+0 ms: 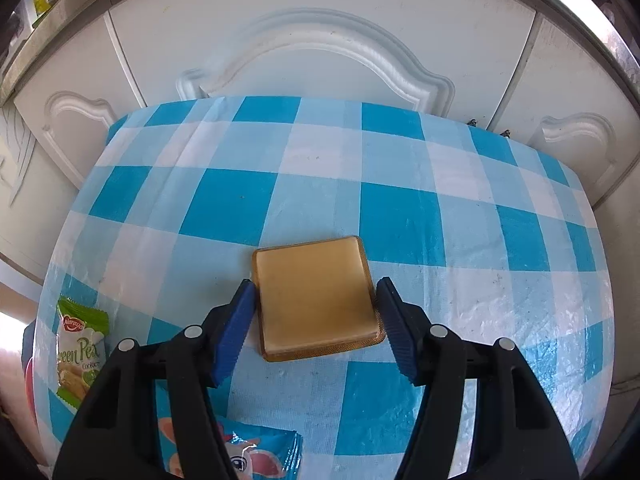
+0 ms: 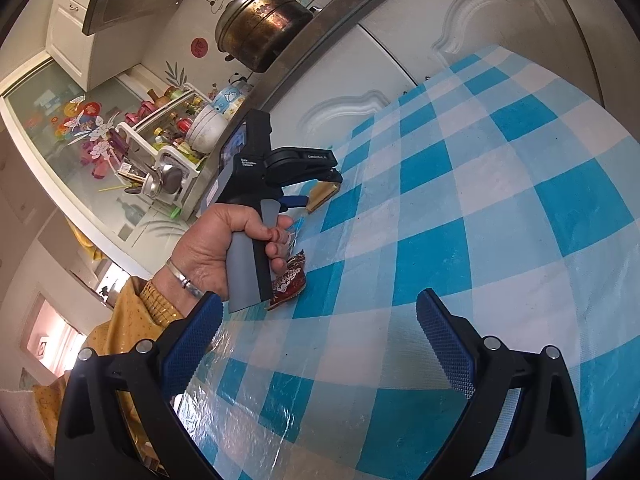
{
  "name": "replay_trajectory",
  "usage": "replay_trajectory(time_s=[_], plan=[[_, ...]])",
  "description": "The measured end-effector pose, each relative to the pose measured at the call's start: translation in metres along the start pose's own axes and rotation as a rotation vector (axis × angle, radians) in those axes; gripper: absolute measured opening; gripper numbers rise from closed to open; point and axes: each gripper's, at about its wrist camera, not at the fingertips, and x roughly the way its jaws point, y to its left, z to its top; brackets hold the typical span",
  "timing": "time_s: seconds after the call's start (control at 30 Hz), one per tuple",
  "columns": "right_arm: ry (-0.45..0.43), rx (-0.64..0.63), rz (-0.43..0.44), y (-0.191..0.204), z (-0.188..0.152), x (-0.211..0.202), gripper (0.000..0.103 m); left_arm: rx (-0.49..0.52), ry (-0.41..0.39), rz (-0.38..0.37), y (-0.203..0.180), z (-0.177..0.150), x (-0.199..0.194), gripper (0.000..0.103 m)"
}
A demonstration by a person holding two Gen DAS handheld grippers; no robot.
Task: Collect trash
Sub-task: 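Grasp the red snack packet with the right gripper while the left holds the cake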
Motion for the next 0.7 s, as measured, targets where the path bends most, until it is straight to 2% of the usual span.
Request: replay_trajectory(time_s=[0.33, 0.7], plan=[[0.035, -0.063, -0.067, 0.011, -0.003, 0.01, 0.096, -0.035, -0.05, -0.106, 0.03, -0.017, -0.038, 0.063], [0.156, -0.171, -0.169, 0.03, -0.007, 0.044, 0.096, -0.097, -0.114, -0.183, 0.096, -0.066, -0.088, 0.063]])
